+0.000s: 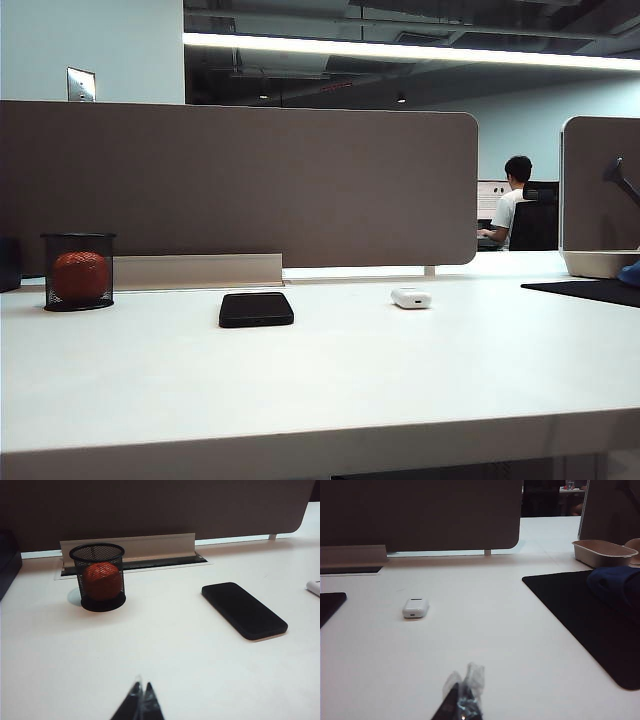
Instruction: Find the wireless headphone case on the desktop and place it on the left side of the phone.
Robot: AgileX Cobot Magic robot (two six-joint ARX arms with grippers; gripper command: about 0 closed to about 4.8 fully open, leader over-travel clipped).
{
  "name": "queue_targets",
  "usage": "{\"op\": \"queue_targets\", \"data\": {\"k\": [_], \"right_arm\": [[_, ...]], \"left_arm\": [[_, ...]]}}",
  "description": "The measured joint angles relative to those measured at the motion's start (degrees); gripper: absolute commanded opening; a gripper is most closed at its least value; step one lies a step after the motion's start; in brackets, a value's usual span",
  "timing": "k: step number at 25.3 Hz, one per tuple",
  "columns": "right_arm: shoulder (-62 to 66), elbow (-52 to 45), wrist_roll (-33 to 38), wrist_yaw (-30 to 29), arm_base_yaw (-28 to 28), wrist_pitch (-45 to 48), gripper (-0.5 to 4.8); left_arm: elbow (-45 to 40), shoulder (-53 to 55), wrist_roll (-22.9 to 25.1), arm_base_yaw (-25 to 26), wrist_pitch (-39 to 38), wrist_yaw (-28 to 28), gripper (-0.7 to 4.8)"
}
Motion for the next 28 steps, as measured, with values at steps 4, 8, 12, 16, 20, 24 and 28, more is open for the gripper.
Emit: {"op": "queue_targets", "data": {"k": [4,8,12,16,20,24,28], "right_arm": [[0.0,0.0,0.0,0.0,0.0,0.0,-0.08],[0.0,0.0,0.0,0.02,0.0,0.0,-0.08],[0.0,0.0,0.0,0.02,0.0,0.0,-0.08],[0.02,0.2,0.46,-0.02,0.0,0.04,-0.08],[0.09,5.31,3.58,-0.96,0.0,0.07,-0.09],[0.22,14.69,3.56,-1.33,0.0,-3.96,-0.09],[0.66,25.27,3.41,-0.04,0.0,-13.05,-0.09]], "left_arm": [[0.0,0.0,0.0,0.0,0.0,0.0,-0.05],[0.0,0.0,0.0,0.0,-0.02,0.0,-0.05],[0.0,0.0,0.0,0.0,-0.02,0.0,-0.05],[0.0,0.0,0.0,0.0,0.0,0.0,-0.05],[0.0,0.0,0.0,0.0,-0.02,0.0,-0.05],[0.0,0.0,0.0,0.0,0.0,0.0,-0.05],[0.0,0.0,0.0,0.0,-0.02,0.0,-0.05]]}}
